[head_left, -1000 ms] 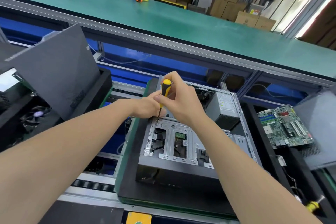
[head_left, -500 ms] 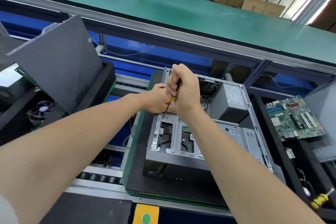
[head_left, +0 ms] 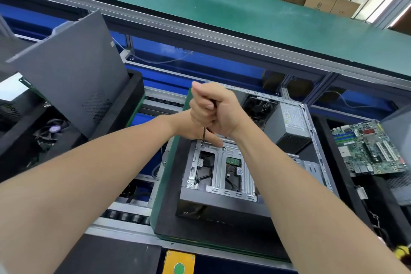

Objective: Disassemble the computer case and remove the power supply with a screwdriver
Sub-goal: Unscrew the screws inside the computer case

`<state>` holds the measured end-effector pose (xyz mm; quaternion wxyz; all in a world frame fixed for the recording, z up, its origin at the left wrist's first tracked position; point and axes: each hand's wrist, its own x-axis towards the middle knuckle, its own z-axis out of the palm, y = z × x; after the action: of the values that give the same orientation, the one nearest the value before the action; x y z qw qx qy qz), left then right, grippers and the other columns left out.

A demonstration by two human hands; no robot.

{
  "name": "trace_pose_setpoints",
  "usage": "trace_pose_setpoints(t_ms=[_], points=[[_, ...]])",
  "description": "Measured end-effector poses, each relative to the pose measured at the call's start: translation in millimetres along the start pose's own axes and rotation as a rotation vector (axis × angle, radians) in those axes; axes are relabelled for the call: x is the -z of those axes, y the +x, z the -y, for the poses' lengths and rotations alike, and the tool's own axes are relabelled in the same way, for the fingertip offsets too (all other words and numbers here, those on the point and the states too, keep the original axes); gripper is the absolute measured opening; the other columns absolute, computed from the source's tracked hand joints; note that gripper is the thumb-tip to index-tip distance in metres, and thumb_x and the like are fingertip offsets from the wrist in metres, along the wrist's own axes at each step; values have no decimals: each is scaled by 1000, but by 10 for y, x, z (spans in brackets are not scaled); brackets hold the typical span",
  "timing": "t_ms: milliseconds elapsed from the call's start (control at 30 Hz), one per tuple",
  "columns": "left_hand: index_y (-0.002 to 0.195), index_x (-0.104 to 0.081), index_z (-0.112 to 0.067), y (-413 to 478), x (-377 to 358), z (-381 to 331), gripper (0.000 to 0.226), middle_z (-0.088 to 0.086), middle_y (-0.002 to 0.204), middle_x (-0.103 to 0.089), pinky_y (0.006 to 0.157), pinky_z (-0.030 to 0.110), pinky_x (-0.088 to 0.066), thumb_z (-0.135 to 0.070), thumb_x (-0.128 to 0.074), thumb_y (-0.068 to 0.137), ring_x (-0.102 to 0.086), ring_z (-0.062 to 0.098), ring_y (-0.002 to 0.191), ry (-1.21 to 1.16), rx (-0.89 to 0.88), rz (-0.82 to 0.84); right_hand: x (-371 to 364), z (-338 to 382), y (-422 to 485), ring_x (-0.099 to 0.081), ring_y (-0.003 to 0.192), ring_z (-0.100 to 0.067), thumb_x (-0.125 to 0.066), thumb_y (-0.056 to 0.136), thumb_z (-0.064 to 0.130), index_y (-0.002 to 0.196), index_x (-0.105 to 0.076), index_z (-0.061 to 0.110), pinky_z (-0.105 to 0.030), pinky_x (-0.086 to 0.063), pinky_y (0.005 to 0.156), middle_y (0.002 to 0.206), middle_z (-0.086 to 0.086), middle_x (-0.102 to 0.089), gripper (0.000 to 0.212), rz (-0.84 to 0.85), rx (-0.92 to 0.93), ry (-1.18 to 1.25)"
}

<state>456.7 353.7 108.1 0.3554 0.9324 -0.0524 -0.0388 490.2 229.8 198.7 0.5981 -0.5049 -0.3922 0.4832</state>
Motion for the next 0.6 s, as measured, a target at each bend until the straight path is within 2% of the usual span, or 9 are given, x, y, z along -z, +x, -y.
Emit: trace_pose_setpoints(t_ms=[67,167,200,300,367,433,500,533,600], points=[[101,-72,-13,10,8,-73,71,-1,93,-73,80,30,-56,-78,-71,72,-65,13,87,4,-22,-20,20,21,-12,-14,42,-13,-44,99,24,57,-37,18,-36,-6,48,48,0,-20,43,-14,18,47],[75,-68,-38,-22,48,-126,37,-16,73,-66,66,11,-46,-74,-68,75,-59,-2,71,15,-4,0,-28,5,-35,-15,46,-16,-40,95,21,70,-40,14,-39,-8,50,53,-1,-20,26,-110,87,35],[75,-66,-41,-39,82,-148,32,-18,70,-63,65,6,-42,-73,-63,77,-57,-5,70,31,2,49,-71,-19,-39,-18,48,-17,-40,96,20,74,-43,13,-39,-12,51,54,-2,-23,23,-172,105,31],[99,-70,-19,4,154,-104,39,-11,84,-62,62,9,-31,-52,-51,93,-51,5,74,251,29,241,-187,-113,-53,-40,57,-22,-49,102,22,79,-58,7,-34,-34,57,61,-9,-45,28,-433,168,-1],[77,-61,-28,73,201,-56,24,-18,71,-59,58,10,-32,-38,-56,98,-45,3,64,300,43,253,-211,-147,-65,-50,62,-18,-53,105,25,79,-67,10,-30,-43,59,66,-7,-56,32,-593,187,-33],[67,-52,-30,121,244,-93,31,-18,66,-55,55,7,-36,-32,-60,97,-47,1,59,289,85,256,-214,-156,-74,-45,55,-14,-49,105,19,70,-64,16,-29,-38,54,61,-2,-52,38,-678,203,-56],[68,-51,-33,136,258,-143,29,-17,71,-54,61,1,-39,-30,-64,94,-55,-12,67,163,94,250,-229,-175,-85,-31,49,-15,-42,99,11,63,-51,18,-33,-23,51,54,0,-38,38,-706,243,-32],[68,-49,-38,128,262,-170,31,-19,70,-53,66,-5,-35,-29,-67,92,-51,-23,70,133,84,239,-236,-190,-90,-25,49,-16,-39,96,7,63,-46,17,-36,-18,52,54,-1,-32,35,-716,267,5],[70,-49,-44,102,286,-213,31,-23,64,-58,70,-12,-25,-31,-69,89,-45,-33,73,105,75,244,-235,-214,-95,-17,52,-18,-38,91,5,63,-39,16,-38,-12,53,55,-1,-25,30,-733,292,57]])
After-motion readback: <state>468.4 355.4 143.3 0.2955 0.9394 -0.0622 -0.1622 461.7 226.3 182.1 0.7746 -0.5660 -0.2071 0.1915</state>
